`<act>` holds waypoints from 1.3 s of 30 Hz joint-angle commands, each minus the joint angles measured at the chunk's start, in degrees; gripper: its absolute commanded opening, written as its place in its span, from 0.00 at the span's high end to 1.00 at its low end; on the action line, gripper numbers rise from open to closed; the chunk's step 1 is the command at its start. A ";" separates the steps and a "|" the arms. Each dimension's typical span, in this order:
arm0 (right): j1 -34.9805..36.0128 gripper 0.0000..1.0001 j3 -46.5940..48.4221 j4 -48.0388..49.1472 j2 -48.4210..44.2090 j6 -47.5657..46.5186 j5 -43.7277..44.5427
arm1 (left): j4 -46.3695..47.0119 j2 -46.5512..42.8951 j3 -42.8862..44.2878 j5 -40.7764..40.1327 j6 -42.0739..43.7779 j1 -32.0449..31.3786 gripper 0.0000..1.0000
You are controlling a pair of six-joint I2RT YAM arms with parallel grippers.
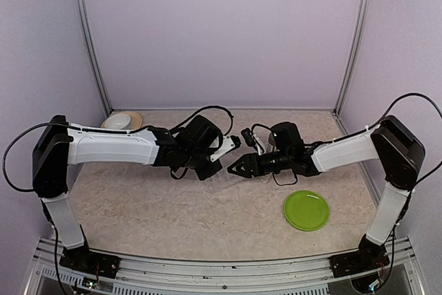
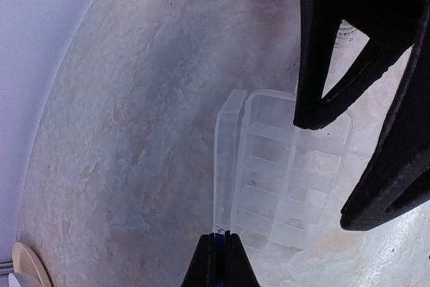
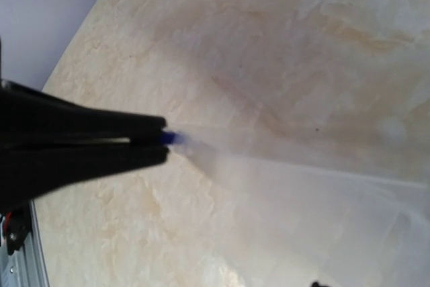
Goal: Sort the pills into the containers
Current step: Place the pill container at the center of the board.
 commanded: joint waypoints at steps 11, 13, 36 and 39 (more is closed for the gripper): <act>0.66 0.41 2.08 4.50 5.31 1.16 -1.52 | -2.60 2.36 3.19 0.53 -1.01 0.58 1.00; 0.66 0.41 2.13 4.12 5.57 1.02 -1.23 | -2.68 2.52 3.47 0.50 -0.92 0.60 1.00; 1.37 0.41 7.03 -1.28 10.80 -0.54 2.10 | -4.10 4.71 6.43 0.62 -1.03 0.59 0.85; 1.37 0.41 7.55 -1.07 11.87 -0.62 1.99 | -3.92 4.12 6.28 0.99 -1.03 0.70 0.78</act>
